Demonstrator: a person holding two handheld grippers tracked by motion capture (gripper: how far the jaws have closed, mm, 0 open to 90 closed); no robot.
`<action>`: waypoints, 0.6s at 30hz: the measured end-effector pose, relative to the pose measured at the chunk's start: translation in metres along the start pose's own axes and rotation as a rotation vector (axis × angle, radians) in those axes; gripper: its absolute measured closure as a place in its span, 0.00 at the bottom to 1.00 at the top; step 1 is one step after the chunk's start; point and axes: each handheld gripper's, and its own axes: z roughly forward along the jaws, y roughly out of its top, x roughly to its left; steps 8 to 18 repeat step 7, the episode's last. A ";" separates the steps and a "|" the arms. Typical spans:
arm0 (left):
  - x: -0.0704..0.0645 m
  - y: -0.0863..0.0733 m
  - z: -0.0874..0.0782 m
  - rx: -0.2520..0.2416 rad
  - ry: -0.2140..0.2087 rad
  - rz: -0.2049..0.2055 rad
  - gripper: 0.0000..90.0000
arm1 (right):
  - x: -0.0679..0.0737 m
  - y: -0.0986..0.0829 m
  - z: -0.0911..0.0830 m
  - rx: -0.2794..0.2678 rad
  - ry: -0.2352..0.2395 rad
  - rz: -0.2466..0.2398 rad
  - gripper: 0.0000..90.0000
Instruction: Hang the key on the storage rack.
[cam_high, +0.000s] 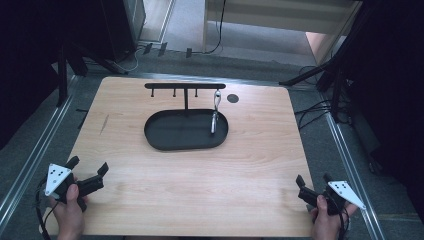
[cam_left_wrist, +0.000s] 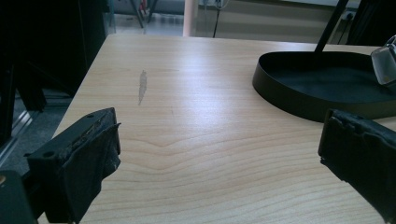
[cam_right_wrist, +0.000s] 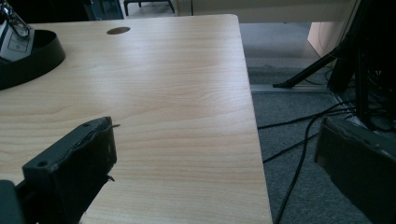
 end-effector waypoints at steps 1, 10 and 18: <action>0.000 0.000 0.000 -0.002 0.000 0.001 0.00 | 0.001 0.000 0.000 0.001 -0.002 -0.008 0.00; 0.000 0.000 0.000 -0.003 -0.006 -0.002 0.00 | 0.004 0.000 0.001 0.029 -0.005 -0.026 0.00; 0.000 0.000 0.000 -0.003 -0.006 -0.002 0.00 | 0.004 0.000 0.001 0.029 -0.005 -0.026 0.00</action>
